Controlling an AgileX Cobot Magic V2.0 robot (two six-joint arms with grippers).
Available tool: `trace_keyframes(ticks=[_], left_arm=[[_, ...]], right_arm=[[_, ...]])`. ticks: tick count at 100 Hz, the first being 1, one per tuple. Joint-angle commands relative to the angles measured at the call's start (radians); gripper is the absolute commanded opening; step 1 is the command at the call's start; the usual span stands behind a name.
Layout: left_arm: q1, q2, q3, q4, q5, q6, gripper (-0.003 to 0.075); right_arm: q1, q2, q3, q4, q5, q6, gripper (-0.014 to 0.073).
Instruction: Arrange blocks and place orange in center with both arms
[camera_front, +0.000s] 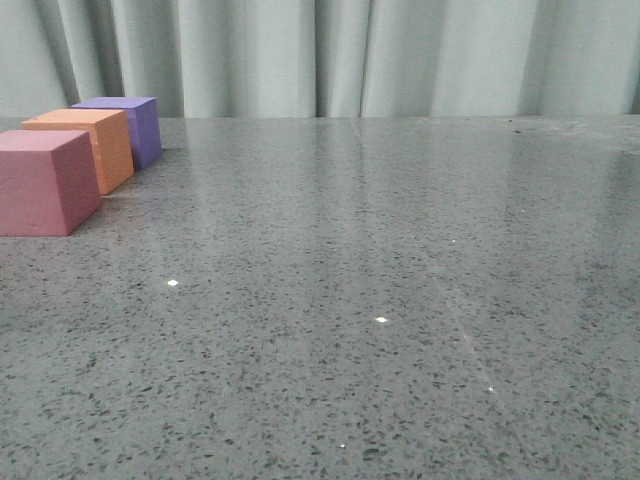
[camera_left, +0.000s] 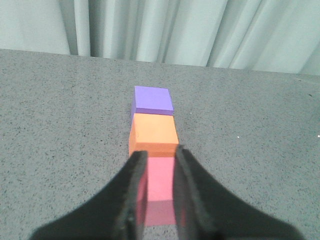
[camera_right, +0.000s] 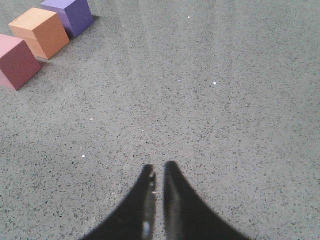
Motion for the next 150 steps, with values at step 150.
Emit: trace_keyframes(ticks=[150], left_arm=[[0.18, -0.199, 0.172, -0.286, -0.324, 0.564, -0.0019]], right_arm=[[-0.001, -0.033, -0.006, -0.009, -0.087, -0.006, -0.0122]])
